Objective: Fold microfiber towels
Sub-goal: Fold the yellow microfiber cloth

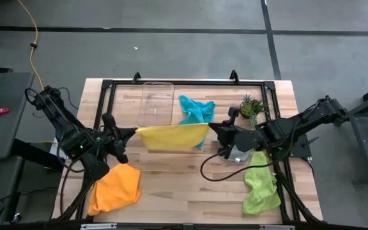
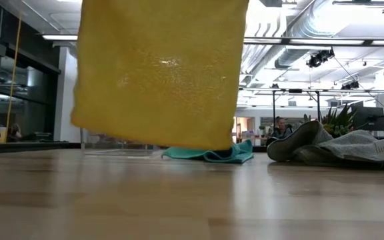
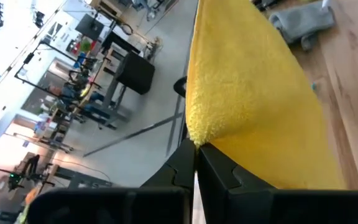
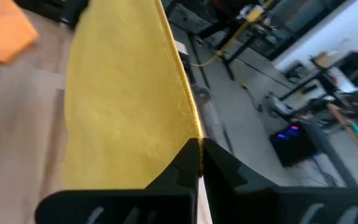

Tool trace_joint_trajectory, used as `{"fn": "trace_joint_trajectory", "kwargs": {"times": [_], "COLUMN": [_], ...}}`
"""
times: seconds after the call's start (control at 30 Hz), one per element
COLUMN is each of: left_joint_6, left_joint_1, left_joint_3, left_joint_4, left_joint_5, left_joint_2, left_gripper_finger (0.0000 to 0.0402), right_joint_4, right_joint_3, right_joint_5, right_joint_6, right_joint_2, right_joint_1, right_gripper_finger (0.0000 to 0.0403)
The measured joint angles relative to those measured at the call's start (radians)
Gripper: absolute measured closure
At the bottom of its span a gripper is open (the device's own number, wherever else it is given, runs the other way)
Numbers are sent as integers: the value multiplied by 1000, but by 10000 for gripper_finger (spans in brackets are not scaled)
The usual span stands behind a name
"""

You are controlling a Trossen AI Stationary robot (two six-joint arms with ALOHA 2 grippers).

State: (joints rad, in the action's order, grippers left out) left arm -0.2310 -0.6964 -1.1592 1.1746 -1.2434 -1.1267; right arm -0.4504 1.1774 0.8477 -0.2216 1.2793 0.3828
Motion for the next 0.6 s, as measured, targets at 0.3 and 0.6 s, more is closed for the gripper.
{"fn": "trace_joint_trajectory", "kwargs": {"times": [0.3,0.6], "left_joint_6": [-31,-116], "left_joint_1": [-1,-53], "left_joint_3": [-1,73], "left_joint_4": [5,12], "left_joint_5": [0,104], "left_joint_2": [0,-25], "left_gripper_finger": [401,401], "right_joint_4": [-64,-163], "right_joint_3": [66,80], "right_joint_5": [4,-30], "right_joint_6": [33,199], "right_joint_2": [1,67], "right_joint_1": [2,76], "right_gripper_finger": [403,403]}}
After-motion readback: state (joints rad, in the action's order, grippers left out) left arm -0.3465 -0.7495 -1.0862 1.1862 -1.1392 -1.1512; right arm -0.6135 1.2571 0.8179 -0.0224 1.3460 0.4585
